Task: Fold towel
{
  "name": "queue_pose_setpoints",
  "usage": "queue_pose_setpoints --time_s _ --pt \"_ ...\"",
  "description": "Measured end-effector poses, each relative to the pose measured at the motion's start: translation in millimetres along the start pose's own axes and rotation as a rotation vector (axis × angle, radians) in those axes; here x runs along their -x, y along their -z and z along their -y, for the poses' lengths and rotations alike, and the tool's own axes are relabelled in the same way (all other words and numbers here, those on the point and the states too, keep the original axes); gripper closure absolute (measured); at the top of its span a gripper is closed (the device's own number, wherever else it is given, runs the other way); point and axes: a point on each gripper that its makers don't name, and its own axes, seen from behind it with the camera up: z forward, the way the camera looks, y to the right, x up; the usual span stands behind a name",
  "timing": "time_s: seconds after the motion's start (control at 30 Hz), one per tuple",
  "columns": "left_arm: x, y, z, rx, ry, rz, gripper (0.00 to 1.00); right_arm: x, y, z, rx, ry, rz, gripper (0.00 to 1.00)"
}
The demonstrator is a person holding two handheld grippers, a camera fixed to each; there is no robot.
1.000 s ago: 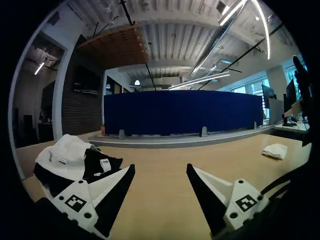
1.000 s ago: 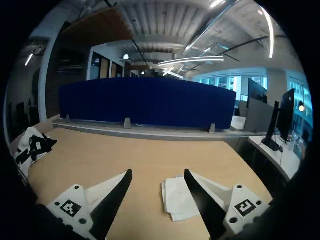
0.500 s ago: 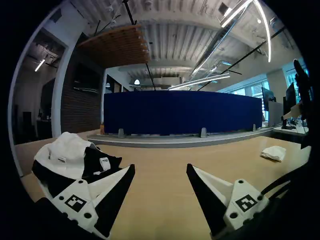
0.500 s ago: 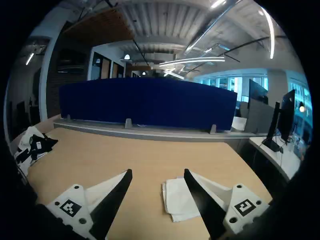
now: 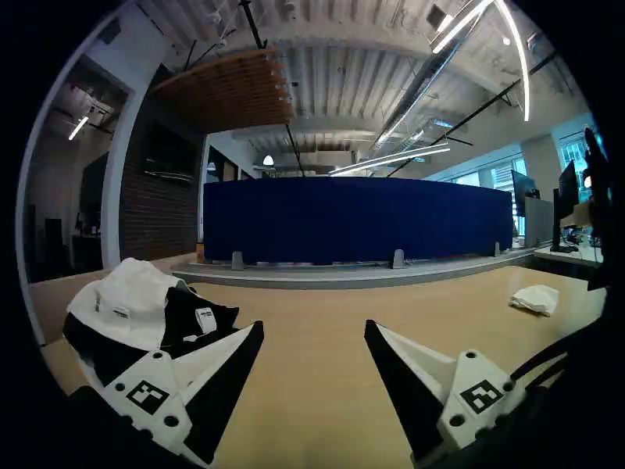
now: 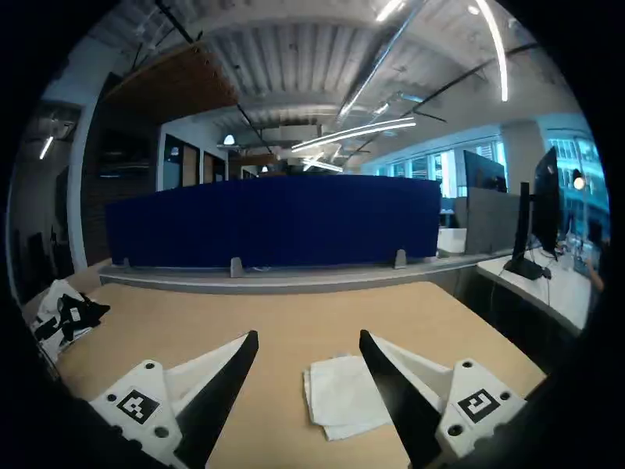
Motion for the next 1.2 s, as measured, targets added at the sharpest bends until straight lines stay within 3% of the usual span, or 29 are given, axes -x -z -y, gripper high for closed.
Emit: queue_pose_setpoints --time_s 0.3,0.67,1.2 --pt "-0.1 0.0 0.3 0.0 0.0 0.0 0.04 22.9 7.5 -19.8 -0.002 -0.068 -0.059 0.0" --pt "-0.6 0.3 0.2 0.0 0.0 0.0 0.04 49.7 5.3 -21.0 -0.044 -0.08 -0.092 0.0" --pt "-0.7 -0.6 -0.1 0.0 0.0 0.0 0.04 67.6 5.2 -25.8 -0.028 -0.117 -0.125 0.0"
